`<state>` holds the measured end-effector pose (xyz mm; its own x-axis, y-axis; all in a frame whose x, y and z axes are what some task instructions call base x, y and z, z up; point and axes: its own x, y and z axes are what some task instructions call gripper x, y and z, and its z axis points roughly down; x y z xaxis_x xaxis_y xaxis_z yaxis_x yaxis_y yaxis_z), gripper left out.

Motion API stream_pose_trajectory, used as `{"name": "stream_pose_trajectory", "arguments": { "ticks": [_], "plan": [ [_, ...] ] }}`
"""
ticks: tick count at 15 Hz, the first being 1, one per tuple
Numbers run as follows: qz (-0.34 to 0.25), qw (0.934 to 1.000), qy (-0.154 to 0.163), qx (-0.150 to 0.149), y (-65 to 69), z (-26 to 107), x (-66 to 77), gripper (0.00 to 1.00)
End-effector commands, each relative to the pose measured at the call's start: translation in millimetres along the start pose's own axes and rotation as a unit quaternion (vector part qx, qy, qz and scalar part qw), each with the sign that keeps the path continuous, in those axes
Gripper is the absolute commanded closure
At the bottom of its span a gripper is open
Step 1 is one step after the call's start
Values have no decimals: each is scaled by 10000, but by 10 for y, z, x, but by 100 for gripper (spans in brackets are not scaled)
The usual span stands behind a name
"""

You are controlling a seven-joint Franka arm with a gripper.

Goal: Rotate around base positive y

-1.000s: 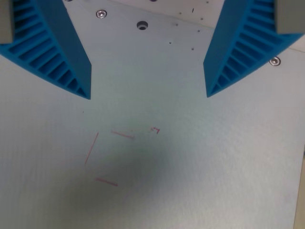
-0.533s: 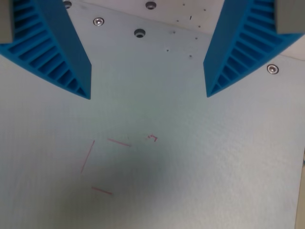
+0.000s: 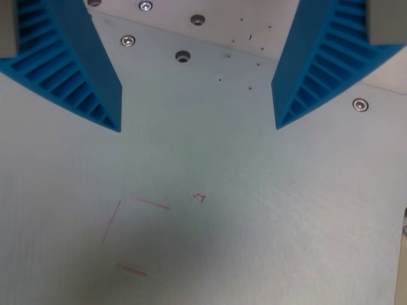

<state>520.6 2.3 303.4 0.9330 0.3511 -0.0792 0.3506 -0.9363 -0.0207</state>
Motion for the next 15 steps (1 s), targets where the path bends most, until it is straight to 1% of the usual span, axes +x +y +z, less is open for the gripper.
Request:
{"name": "stream_pose_trajectory", "arguments": {
  "ticks": [1,8,15],
  "plan": [
    [-11,9945,-976,372,39,-79,105,0],
    [-15,9894,-1355,515,39,-79,105,0],
    [-20,9827,-1732,655,39,-79,105,0]
  ]
}}
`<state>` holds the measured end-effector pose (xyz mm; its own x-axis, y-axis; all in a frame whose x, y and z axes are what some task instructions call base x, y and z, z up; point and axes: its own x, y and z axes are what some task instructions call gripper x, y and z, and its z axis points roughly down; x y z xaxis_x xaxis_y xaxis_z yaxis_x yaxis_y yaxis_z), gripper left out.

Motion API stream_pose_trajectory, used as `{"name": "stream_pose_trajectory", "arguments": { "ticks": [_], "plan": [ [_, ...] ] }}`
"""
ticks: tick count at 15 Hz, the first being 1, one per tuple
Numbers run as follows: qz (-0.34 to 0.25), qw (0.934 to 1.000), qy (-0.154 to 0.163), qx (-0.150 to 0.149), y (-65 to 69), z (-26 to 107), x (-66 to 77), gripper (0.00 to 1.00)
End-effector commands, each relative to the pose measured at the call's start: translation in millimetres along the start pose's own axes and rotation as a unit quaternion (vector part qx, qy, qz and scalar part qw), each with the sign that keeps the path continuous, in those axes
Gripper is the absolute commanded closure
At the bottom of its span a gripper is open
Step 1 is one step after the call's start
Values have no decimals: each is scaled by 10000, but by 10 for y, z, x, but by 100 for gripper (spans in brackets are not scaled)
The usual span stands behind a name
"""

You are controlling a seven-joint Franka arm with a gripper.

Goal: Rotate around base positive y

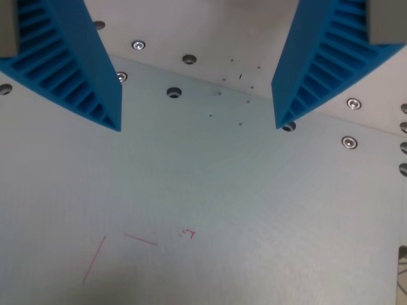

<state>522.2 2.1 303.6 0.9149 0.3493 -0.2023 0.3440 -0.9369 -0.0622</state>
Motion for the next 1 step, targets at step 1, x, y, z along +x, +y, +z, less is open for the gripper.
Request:
{"name": "stream_pose_trajectory", "arguments": {
  "ticks": [1],
  "plan": [
    [-27,9920,-1172,466,28,-88,81,0]
  ]
}}
